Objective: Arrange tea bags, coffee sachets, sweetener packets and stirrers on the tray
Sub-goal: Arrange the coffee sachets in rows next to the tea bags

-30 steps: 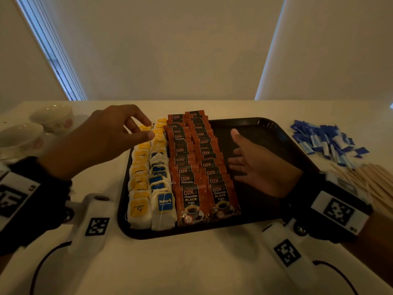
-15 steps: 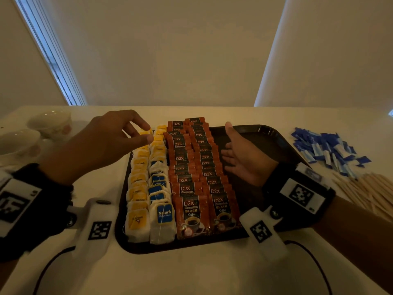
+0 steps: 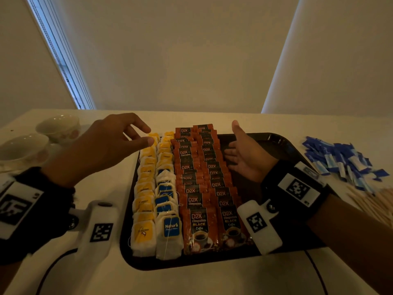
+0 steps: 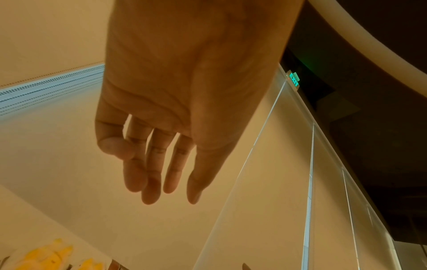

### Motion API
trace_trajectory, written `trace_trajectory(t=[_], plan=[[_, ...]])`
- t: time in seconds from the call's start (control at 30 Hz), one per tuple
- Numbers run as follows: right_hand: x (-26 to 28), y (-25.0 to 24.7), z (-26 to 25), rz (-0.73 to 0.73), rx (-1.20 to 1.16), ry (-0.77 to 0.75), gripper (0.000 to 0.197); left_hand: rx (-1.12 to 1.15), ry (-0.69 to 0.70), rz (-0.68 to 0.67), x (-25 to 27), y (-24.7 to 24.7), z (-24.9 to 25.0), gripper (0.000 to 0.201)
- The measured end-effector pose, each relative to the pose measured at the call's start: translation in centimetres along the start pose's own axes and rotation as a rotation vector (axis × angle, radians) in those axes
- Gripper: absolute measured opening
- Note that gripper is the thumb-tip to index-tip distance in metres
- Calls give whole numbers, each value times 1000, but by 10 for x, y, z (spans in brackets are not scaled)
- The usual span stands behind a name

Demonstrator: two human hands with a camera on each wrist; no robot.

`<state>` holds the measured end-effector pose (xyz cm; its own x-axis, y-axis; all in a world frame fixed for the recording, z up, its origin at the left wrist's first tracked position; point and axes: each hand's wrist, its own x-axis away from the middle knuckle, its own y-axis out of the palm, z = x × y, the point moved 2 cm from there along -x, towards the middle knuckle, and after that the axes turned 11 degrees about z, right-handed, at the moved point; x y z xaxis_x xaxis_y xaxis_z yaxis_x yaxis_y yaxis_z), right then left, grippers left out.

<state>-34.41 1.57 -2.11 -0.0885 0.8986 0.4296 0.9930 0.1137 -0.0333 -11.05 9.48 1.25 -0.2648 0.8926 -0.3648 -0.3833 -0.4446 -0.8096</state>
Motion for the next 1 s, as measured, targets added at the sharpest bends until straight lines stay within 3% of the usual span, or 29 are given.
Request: trace_trajectory(t=[0.43, 0.6, 0.73, 1.0], plan=[[-12, 4, 1, -90, 67, 14, 69, 17, -22, -10, -7, 3, -11, 34], [-20, 7, -8, -14, 44, -67, 77, 23, -20, -11, -8, 5, -13, 36], [-28, 14, -13, -57, 73, -79, 77, 45, -19, -21, -8, 5, -14, 47], [-38, 19, -17, -47, 81, -79, 75, 11, -35, -26, -8, 7, -21, 36]])
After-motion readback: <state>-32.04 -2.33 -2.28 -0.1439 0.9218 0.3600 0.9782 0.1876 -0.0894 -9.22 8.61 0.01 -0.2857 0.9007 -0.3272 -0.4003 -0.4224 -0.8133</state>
